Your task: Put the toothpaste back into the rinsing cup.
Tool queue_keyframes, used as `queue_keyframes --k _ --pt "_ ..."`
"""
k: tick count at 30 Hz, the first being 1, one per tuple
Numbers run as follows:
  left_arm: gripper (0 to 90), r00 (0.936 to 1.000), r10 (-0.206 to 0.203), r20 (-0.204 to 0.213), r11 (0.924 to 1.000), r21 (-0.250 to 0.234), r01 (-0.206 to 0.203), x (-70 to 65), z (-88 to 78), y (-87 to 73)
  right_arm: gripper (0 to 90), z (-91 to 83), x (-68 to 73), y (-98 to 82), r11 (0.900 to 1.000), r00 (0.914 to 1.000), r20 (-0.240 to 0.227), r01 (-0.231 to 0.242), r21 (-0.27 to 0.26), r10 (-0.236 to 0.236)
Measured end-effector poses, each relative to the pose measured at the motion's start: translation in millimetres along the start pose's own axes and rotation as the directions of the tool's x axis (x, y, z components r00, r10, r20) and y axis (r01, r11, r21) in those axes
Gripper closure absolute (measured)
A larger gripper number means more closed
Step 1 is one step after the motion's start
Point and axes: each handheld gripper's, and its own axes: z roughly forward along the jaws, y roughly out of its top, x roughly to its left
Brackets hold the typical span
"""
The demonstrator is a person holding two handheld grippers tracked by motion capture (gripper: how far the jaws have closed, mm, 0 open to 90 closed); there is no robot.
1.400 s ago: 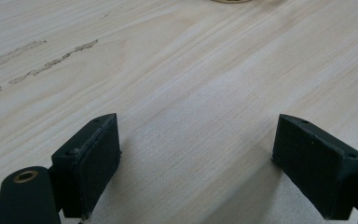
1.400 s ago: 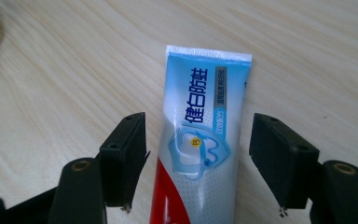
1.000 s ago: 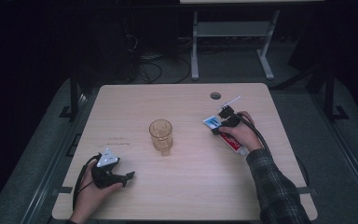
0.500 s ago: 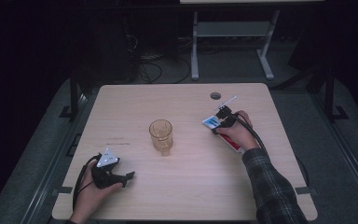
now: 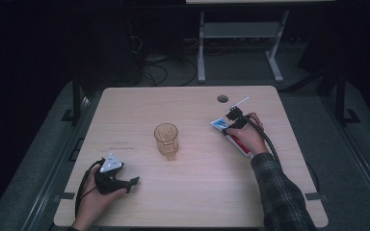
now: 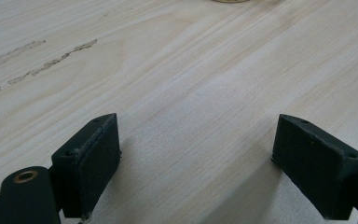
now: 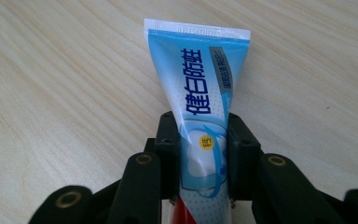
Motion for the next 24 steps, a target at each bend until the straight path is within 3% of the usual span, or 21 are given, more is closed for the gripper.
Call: queue_keyframes --k 9,19,24 --pt "14.0 1.0000 0.000 0.000 1.0000 0.000 0.000 0.0 0.0 0.0 71.2 -5.0 -3.0 -0.6 1.000 1.0000 -0.005 -0.005 -0.011 0.005" --pt "14.0 1.0000 0.001 0.000 1.0000 0.001 -0.001 0.1 0.0 0.0 72.1 -23.6 -4.6 -0.9 0.995 0.9992 -0.029 -0.031 -0.090 0.028" --pt "14.0 1.0000 0.000 0.000 1.0000 0.000 0.000 0.0 0.0 0.0 72.7 -37.3 -4.7 -1.3 0.987 0.9970 -0.062 -0.055 -0.151 0.046"
